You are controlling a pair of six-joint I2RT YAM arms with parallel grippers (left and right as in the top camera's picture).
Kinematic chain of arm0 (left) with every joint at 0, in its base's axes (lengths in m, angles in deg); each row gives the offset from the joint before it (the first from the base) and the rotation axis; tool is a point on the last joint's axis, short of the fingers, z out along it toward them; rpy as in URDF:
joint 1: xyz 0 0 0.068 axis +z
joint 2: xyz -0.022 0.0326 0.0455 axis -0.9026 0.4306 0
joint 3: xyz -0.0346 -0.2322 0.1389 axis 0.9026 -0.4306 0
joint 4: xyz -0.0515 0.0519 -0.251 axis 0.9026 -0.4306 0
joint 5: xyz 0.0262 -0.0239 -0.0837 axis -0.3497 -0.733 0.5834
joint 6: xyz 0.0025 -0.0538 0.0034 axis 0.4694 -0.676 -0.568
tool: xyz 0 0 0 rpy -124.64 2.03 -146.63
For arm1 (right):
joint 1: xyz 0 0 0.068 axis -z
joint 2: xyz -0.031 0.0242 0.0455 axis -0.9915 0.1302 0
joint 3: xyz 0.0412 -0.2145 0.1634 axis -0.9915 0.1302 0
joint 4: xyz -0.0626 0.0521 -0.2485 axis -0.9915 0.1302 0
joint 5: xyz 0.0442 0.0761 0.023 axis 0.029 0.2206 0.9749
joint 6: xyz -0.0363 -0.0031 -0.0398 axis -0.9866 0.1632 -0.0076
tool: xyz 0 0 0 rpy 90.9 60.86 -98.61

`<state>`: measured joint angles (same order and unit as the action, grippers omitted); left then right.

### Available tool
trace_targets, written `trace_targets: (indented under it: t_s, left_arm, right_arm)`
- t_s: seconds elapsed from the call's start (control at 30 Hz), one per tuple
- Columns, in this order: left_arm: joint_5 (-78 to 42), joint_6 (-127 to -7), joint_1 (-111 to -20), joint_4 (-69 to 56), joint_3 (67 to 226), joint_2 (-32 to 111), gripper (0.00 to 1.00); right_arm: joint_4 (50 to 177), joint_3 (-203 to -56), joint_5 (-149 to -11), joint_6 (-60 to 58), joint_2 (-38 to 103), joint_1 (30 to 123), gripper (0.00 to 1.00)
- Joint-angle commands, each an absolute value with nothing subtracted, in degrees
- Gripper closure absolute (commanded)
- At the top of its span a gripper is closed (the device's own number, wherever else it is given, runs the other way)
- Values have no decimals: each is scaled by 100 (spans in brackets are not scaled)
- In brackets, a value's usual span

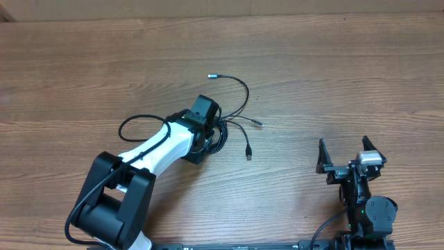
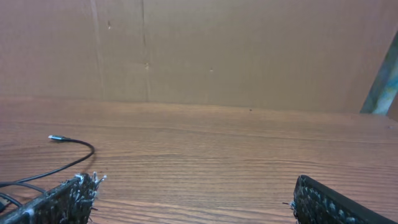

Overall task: Untangle cables
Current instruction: 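Lift the cable coil with the left gripper and shift it left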

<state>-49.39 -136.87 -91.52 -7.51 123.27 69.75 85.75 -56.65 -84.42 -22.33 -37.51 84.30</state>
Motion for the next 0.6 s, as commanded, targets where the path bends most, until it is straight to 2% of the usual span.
trace_targets:
  t_s: [0.0, 0.1, 0.27, 0.43, 0.57]
  left_arm:
    - [-5580, -12148, -9124, -707, 12211, 6920, 96]
    - [-5623, -10091, -8879, -727, 12510, 6846, 96]
    - [-5630, -8030, -8525, -1339, 13520, 6621, 96]
    - [-5612, -6612, -8475, -2040, 14549, 6352, 96]
    - [-5542, -6395, -8588, -2488, 14890, 6214, 96]
  right_arm:
    - [8557, -5606, -8448, -2257, -3794, 8448, 0]
    - [8557, -5606, -8448, -2257, -3794, 8448, 0]
    - [8557, -5606, -8448, -2257, -3794, 8448, 0]
    - [8557, -5606, -8448, -2257, -3794, 8448, 0]
    - [8557, -5606, -8448, -2257, -3794, 8448, 0]
